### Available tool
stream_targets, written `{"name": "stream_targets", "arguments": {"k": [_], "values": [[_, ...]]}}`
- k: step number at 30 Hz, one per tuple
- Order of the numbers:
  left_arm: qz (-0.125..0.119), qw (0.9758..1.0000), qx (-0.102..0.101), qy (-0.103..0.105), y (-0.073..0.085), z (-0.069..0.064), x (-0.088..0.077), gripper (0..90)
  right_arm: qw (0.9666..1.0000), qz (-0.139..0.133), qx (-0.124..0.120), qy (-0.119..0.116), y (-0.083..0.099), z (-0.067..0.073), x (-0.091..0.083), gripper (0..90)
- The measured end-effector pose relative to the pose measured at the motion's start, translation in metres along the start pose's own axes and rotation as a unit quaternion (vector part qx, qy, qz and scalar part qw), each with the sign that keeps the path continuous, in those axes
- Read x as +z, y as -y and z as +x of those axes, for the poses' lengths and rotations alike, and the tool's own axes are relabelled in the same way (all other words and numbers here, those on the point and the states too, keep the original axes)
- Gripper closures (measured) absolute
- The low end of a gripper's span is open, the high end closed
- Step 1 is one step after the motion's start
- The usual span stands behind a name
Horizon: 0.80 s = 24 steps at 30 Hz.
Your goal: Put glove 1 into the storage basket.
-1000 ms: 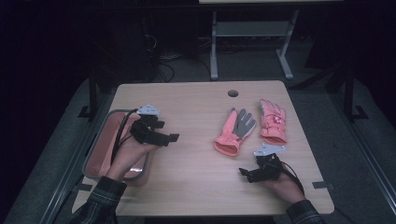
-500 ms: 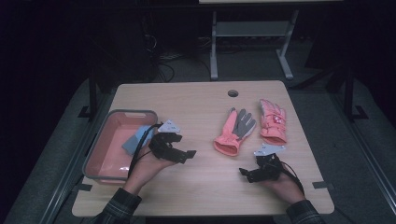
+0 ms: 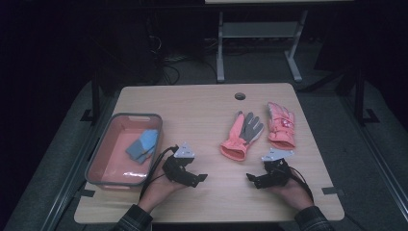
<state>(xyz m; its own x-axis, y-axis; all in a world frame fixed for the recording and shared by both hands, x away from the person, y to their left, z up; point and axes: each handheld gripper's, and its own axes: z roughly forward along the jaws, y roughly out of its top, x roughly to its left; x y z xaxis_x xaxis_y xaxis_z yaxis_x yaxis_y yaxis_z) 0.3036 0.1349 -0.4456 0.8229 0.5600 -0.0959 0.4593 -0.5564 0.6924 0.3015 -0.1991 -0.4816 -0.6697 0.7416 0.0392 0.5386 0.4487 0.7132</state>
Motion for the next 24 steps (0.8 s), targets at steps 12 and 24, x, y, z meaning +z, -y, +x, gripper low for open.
{"name": "stream_targets", "arguments": {"k": [12, 24], "values": [[0.004, 0.9999, 0.013, -0.009, 0.027, -0.003, 0.01, 15.2, 0.9999, 0.005, 0.008, -0.014, -0.006, 0.0, -0.011, 31.7], [-0.02, 0.9987, 0.04, -0.024, 0.034, -0.005, 0.012, 14.6, 0.9986, -0.01, 0.032, -0.041, -0.036, -0.008, -0.028, 86.7]]}}
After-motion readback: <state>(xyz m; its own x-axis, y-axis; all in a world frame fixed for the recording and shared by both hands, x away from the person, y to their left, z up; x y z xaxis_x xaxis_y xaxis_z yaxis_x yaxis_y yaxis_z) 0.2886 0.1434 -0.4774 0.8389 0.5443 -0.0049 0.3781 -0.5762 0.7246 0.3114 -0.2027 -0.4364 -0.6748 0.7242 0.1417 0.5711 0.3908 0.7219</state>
